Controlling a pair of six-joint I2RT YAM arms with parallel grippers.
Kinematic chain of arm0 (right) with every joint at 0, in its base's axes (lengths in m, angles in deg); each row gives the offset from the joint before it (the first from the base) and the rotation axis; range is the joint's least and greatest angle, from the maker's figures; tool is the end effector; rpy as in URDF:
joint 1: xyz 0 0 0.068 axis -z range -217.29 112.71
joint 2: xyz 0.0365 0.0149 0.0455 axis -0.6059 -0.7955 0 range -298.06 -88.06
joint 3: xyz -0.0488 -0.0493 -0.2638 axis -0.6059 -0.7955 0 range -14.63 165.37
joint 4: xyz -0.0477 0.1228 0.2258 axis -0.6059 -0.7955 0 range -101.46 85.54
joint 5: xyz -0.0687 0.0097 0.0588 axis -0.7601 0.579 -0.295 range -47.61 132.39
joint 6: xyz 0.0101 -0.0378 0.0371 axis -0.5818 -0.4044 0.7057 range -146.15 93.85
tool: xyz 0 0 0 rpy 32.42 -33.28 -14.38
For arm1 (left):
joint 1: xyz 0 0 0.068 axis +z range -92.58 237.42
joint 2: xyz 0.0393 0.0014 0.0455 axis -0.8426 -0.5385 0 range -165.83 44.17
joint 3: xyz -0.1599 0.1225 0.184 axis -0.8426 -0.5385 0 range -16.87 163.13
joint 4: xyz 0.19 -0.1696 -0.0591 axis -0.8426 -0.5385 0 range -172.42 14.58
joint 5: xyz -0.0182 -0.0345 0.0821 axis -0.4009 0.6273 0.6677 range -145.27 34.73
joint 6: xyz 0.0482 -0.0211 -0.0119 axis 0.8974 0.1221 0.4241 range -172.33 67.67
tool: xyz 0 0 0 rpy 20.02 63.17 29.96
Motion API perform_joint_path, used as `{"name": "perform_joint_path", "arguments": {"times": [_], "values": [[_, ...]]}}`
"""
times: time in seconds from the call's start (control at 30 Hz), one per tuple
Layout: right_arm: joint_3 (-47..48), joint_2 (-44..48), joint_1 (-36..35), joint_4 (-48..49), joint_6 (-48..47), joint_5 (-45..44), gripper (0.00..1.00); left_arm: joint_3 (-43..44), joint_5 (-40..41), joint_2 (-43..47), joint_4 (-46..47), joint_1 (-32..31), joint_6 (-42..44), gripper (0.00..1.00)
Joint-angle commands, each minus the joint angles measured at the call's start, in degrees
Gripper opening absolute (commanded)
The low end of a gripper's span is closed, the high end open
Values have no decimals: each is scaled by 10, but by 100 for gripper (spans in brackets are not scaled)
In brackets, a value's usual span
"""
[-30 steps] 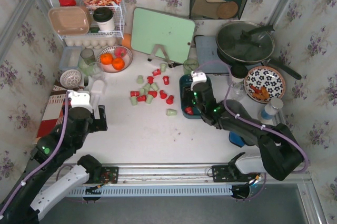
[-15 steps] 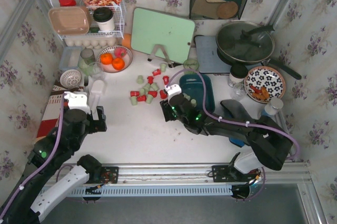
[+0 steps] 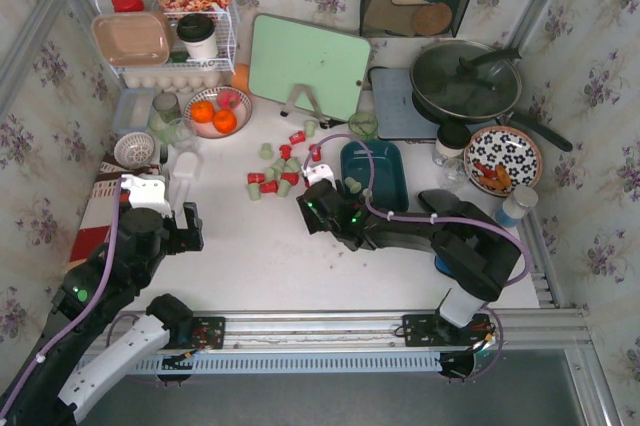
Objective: Mix the coffee capsules in the storage basket
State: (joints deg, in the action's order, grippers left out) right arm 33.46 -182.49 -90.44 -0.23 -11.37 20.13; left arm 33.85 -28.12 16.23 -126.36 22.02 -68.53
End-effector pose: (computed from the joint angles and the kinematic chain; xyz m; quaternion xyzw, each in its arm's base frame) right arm 0.2100 0.2579 0.1691 -0.2206 0.8727 0.0762 0.4289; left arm 0.0767 -0.0347 0.3375 0.0201 0.8424 -0.0361 0.5373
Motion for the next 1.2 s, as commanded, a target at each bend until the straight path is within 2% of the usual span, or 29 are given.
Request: {"name": "perform_joint_path", "arguments": {"times": [0.0, 0.4, 0.53, 0.63, 0.77, 0.83, 1.0, 1.17], "values": [[11, -13, 0, -14, 34, -20, 69, -1, -4, 0, 14, 2, 6, 99], [31, -62, 0, -32, 47, -7, 69, -2, -14, 1, 17, 7, 8, 99], [33, -61, 0, -19, 35, -1, 64, -3, -18, 1, 19, 9, 9, 99], [34, -60, 0, -10, 26, 9, 57, -3, -21, 0, 20, 10, 9, 99], [38, -58, 0, -4, 18, 31, 25, -3, -22, 0, 21, 13, 9, 99], [38, -50, 0, -4, 18, 39, 14, -4, -24, 0, 22, 14, 11, 99], [28, 0, 0, 6, 17, 41, 7, -4, -29, -2, 24, 17, 12, 99], [6, 83, 8, 20, -10, -38, 4, -5, -33, -4, 24, 21, 12, 99]]}}
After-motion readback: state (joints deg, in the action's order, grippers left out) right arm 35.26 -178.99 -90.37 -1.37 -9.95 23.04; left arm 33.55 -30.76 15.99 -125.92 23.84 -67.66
